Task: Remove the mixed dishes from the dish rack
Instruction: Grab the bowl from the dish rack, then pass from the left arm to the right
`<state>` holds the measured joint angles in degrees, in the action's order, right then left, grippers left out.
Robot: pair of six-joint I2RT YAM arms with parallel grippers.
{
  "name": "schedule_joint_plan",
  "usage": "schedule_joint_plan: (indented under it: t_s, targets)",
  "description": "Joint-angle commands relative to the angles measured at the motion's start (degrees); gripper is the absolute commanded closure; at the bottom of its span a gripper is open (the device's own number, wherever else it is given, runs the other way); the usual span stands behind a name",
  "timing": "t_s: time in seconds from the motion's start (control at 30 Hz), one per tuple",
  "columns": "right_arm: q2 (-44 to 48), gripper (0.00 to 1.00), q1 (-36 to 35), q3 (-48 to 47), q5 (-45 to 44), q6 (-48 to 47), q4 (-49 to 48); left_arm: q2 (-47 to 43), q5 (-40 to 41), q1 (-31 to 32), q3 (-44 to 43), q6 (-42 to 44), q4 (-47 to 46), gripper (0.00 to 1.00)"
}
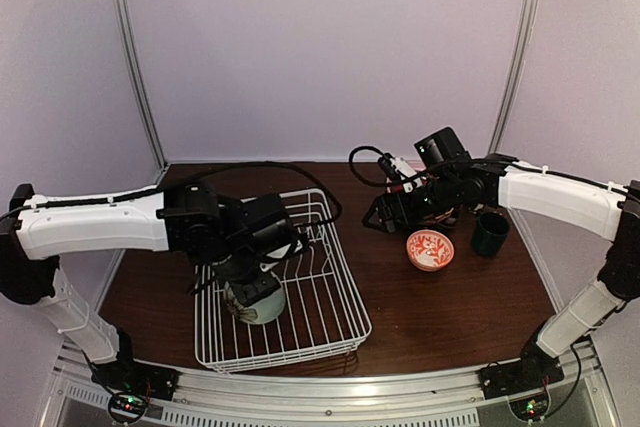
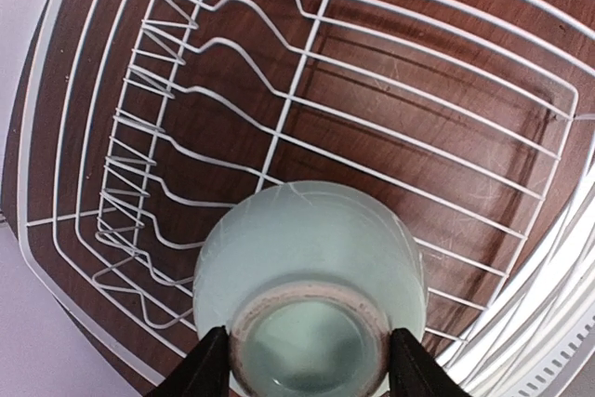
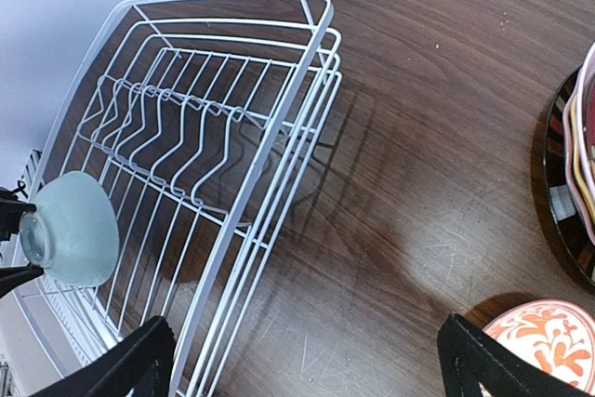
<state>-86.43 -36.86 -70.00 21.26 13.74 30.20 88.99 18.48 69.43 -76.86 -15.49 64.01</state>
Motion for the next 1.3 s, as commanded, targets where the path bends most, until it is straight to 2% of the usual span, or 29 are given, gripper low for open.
schedule_joint_plan:
  t_s: [0.0, 0.2, 0.73, 0.97, 1.17, 1.27]
  targets:
    - [0.22, 0.0, 0.04, 2.41, 5.54, 2.77, -4.84, -5.13, 4.25, -0.76, -0.66, 0.52, -5.98, 0.72]
    - [0.83, 0.0, -0.34, 6.57, 13.59, 9.45, -15.59, -9.65, 6.59, -1.76, -0.01, 0.76, -11.31, 0.72]
    - [-3.84, 0.0, -6.19, 18.04, 24.8, 42.51, -62.41, -15.51, 8.65, -3.16, 0.39, 0.96, -17.78, 0.73]
    - [-7.57, 0.0, -8.12, 18.14, 25.37, 49.25, -71.75, -16.97, 8.38, -3.16, 0.23, 0.92, -19.32, 0.74]
    - [-12.15, 0.0, -10.28, 18.19, 26.1, 59.3, -84.97, -18.69, 8.19, -3.18, 0.65, 1.1, -21.87, 0.75]
    - [-14.01, 0.0, -11.51, 17.8, 25.92, 61.99, -88.51, -19.55, 8.04, -3.16, 1.17, 1.48, -23.53, 0.75]
